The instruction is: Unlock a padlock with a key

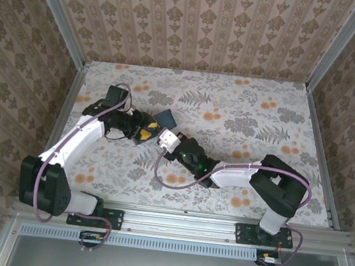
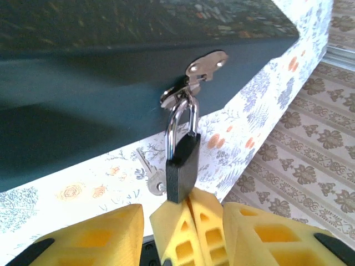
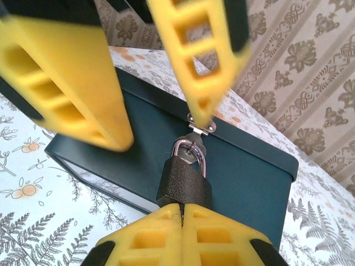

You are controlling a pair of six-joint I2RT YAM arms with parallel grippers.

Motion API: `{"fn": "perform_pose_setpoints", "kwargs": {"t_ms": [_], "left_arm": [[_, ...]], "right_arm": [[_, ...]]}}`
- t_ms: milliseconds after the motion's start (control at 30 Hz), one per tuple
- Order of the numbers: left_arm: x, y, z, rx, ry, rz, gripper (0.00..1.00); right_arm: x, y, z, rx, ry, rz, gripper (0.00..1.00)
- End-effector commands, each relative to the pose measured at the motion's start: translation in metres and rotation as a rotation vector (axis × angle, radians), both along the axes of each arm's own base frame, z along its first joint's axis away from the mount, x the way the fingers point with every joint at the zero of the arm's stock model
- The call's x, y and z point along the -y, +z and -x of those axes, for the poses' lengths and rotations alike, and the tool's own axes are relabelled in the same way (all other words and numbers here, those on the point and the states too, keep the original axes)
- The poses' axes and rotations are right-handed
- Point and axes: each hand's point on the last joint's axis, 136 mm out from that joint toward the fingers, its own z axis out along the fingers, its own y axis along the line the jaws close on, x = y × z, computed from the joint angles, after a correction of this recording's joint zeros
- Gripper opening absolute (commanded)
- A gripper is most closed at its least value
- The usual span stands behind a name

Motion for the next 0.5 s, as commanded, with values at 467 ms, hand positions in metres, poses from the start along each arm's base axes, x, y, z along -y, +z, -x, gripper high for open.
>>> {"fn": "perform_pose_setpoints", "kwargs": {"t_ms": [467], "left_arm": [[-0.080, 0.006, -0.041, 0.334, -0.298, -0.610, 0.45]], "right_arm": [[0.018, 0.012, -0.027, -0.334, -0.094, -0.376, 0.05]]}}
